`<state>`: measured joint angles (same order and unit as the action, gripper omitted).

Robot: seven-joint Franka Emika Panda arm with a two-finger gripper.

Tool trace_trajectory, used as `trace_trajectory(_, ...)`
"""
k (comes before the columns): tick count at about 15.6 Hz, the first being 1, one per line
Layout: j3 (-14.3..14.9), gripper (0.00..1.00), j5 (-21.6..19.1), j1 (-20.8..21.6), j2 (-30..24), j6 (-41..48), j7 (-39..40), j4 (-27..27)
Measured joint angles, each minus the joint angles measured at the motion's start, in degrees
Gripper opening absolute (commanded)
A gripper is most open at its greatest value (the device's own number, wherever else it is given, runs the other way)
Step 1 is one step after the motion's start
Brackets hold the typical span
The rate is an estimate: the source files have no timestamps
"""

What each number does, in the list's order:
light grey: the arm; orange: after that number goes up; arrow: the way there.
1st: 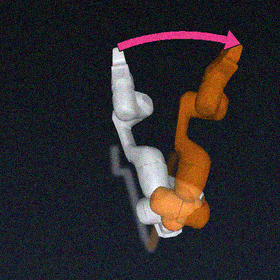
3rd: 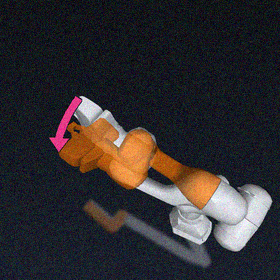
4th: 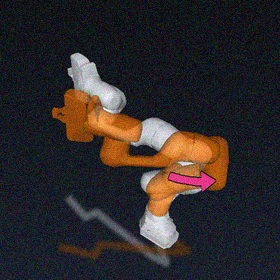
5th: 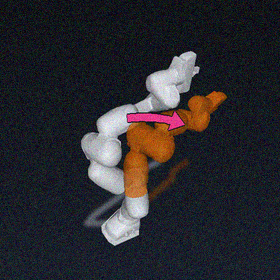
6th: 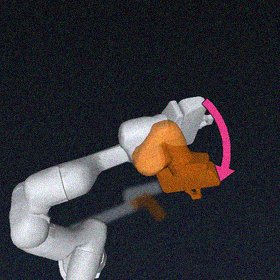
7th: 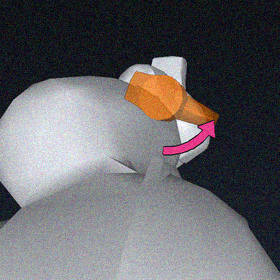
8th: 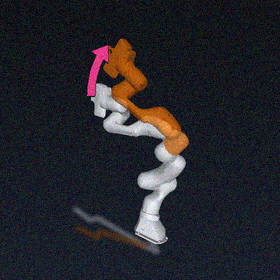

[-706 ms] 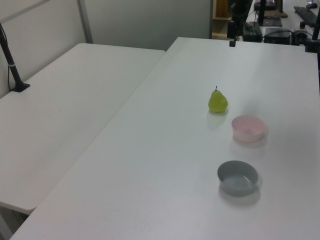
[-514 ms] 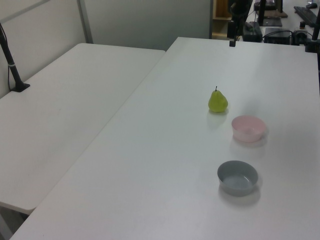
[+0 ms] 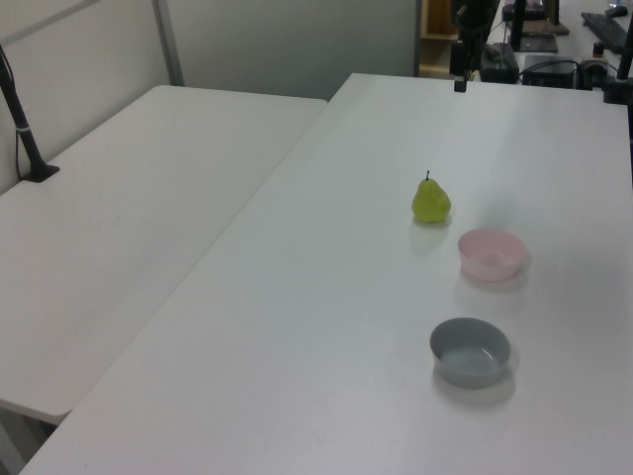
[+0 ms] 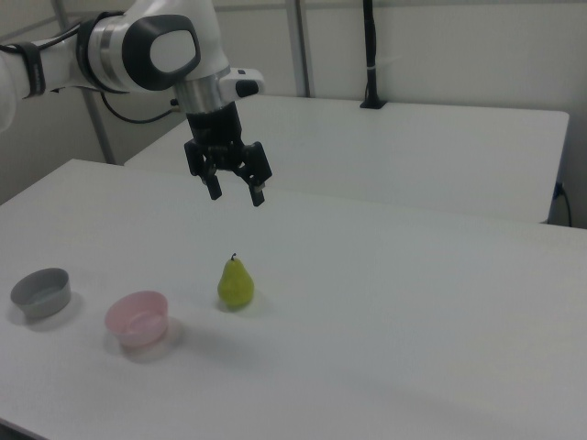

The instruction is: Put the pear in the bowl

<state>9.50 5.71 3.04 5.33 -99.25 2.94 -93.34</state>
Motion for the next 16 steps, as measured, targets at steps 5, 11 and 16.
trace_trajectory(5,0.0,1.0,0.0,0.0,0.0,0.0,0.2,0.0)
trace_trajectory(11,0.0,1.0,-1.2,0.1,0.9,0.0,2.4,-0.4)
trace_trajectory(16,-0.2,1.0,-1.2,1.2,6.2,-1.9,2.8,-0.6)
